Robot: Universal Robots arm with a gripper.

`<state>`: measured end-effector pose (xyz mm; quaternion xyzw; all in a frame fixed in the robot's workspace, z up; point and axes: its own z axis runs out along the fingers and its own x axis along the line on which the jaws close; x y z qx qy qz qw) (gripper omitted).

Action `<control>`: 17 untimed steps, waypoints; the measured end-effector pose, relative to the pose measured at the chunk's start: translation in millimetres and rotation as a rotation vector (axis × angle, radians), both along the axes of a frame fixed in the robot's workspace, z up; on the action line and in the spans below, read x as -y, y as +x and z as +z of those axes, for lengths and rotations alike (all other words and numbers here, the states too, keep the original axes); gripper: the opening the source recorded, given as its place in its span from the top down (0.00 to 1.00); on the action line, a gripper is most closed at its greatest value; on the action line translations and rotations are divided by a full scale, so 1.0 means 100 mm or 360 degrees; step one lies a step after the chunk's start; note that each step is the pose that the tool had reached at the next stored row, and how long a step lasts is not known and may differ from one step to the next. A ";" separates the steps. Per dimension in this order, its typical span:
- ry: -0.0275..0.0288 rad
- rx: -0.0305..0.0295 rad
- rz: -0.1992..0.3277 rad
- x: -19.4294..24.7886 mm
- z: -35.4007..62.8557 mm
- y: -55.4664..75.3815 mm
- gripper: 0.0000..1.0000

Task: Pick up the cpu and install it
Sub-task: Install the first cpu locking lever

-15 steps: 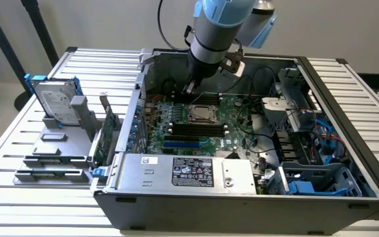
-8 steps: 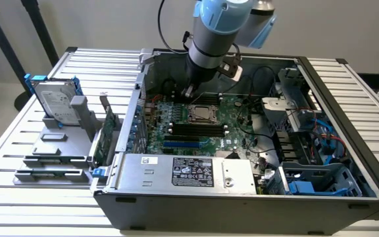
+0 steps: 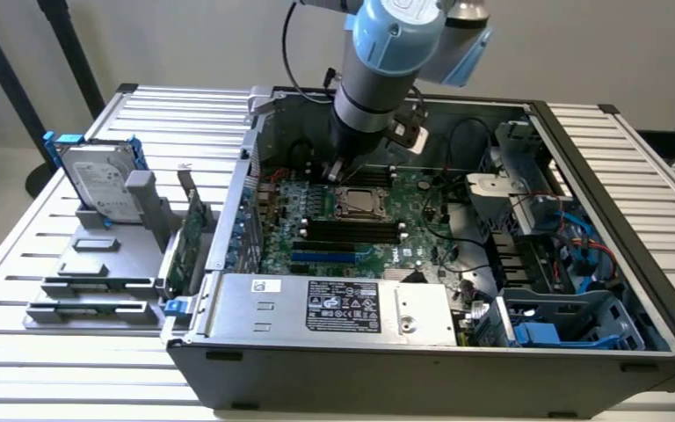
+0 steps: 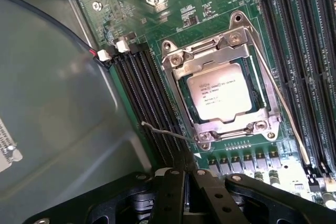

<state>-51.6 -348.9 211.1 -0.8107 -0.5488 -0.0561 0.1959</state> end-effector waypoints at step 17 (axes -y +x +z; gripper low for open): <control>-0.00002 0.00003 -0.0034 -0.003 -0.115 0.00 0.89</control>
